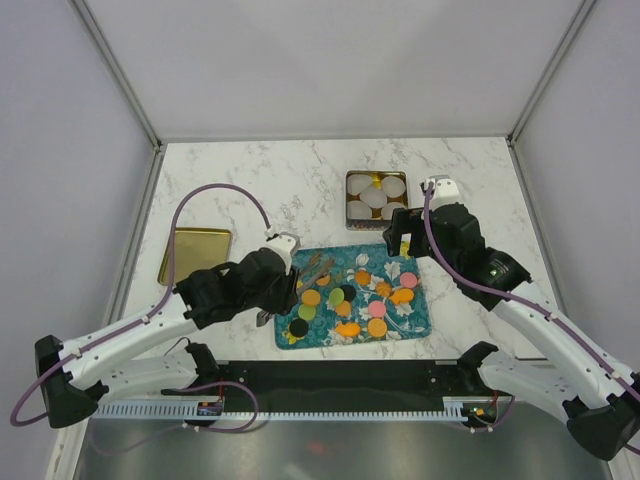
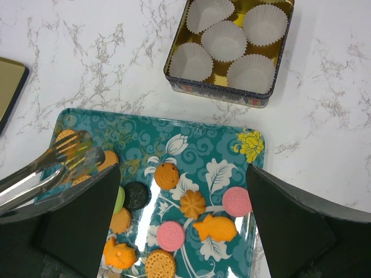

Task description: Pack the cookies

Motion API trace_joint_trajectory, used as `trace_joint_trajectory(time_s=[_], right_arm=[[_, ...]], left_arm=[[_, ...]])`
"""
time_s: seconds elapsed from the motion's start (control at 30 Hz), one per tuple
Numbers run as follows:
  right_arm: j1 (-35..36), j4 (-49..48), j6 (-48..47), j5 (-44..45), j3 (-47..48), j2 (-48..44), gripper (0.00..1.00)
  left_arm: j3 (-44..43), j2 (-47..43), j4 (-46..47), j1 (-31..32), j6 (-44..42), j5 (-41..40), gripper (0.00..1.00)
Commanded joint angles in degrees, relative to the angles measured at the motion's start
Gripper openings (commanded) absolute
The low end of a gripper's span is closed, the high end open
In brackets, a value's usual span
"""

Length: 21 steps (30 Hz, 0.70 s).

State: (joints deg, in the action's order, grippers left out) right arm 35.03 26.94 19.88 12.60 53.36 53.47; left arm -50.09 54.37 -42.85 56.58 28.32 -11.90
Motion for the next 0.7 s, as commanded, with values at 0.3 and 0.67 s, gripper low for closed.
trace_joint_trajectory(time_s=[0.3, 0.67], right_arm=[[0.13, -0.04, -0.19, 1.46, 0.78, -0.47, 0.98], [0.13, 0.31, -0.02, 0.94, -0.19, -1.79, 0.98]], left_arm=[[1.48, 2.58, -1.62, 3.19, 4.64, -1.9, 0.5], [1.22, 4.78, -1.71, 5.03, 5.52, -5.23, 0.52]])
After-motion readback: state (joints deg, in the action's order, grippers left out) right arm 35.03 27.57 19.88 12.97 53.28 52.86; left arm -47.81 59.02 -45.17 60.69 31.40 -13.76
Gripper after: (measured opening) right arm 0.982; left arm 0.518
